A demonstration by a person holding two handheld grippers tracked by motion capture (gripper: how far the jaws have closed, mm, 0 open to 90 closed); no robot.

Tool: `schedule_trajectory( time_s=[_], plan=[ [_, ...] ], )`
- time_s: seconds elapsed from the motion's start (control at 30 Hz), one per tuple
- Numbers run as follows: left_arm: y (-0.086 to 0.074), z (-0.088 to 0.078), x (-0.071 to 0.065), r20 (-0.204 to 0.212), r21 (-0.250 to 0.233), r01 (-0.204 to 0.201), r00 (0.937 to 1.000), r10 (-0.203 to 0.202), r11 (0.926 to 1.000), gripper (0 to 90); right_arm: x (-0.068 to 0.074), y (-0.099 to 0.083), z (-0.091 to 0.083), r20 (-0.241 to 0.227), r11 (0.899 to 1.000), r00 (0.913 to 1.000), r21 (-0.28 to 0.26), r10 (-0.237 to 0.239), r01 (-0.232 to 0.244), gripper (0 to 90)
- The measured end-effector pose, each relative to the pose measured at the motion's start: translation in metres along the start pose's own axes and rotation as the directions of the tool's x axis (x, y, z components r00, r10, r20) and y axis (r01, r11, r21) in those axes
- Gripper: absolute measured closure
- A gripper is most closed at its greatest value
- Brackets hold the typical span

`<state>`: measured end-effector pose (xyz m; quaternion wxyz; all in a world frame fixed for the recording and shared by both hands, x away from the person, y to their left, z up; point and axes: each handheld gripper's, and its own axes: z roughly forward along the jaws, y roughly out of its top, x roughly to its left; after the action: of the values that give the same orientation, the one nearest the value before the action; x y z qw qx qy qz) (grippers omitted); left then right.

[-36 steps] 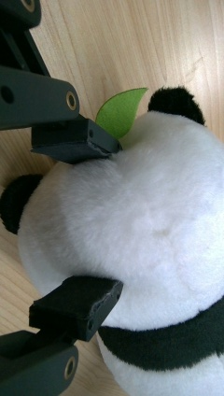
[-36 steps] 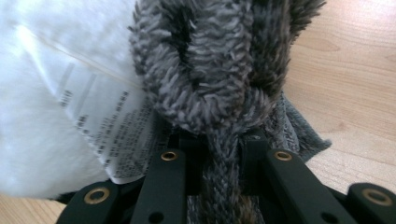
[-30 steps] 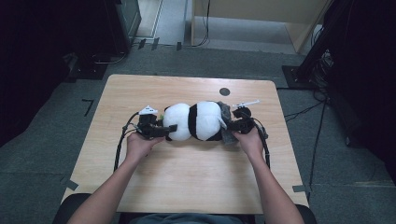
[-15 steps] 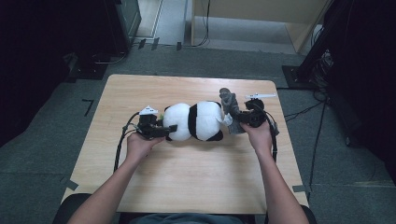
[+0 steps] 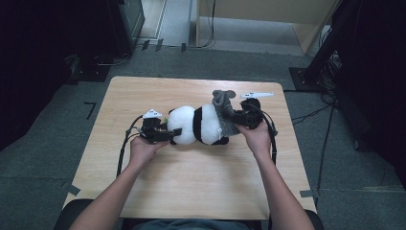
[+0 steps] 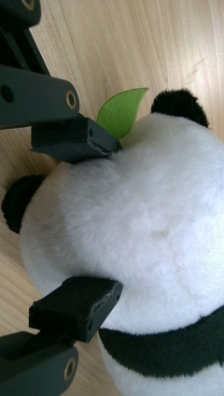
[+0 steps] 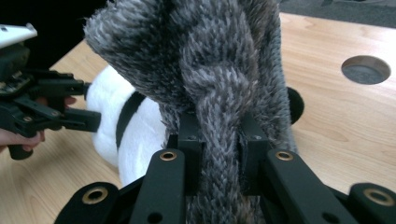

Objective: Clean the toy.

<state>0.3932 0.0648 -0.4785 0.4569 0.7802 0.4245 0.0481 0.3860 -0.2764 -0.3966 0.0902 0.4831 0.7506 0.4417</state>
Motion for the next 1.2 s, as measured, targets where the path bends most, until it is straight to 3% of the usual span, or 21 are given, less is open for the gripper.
schedule_trajectory(
  time_s=[0.23,0.37,0.67,0.8,0.9,1.07,1.2],
  plan=[
    [0.000,0.001,-0.001,0.002,-0.009,0.001,1.0000,-0.001,1.0000,36.2,-0.003,-0.006,0.007,0.028,1.000,0.9994,0.006,-0.022,0.021,77.3],
    [0.000,0.000,-0.001,0.005,-0.012,0.003,1.0000,-0.003,0.9999,36.2,-0.010,-0.011,0.009,0.032,1.000,0.9994,0.000,-0.011,0.011,77.2],
    [0.000,0.001,0.000,0.015,-0.021,0.016,0.9998,-0.015,0.9997,36.2,-0.026,-0.022,0.018,0.065,0.997,0.9972,0.059,0.037,-0.040,77.7],
    [0.000,0.001,0.000,0.014,-0.020,0.015,0.9998,-0.015,0.9997,36.2,-0.030,-0.029,0.024,0.090,0.997,0.9956,0.074,0.026,-0.033,78.0],
    [0.000,0.001,0.000,0.014,-0.020,0.014,0.9998,-0.014,0.9997,36.2,-0.032,-0.034,0.030,0.112,0.993,0.9934,0.114,0.028,-0.040,78.2],
    [-0.001,0.001,0.001,0.013,-0.020,0.015,0.9998,-0.015,0.9997,36.1,-0.038,-0.041,0.043,0.102,0.983,0.9919,0.159,0.075,-0.091,78.2],
    [-0.001,0.001,0.000,0.013,-0.021,0.015,0.9998,-0.015,0.9997,36.1,-0.040,-0.043,0.048,0.101,0.979,0.9914,0.180,0.083,-0.100,78.0]
  ],
)
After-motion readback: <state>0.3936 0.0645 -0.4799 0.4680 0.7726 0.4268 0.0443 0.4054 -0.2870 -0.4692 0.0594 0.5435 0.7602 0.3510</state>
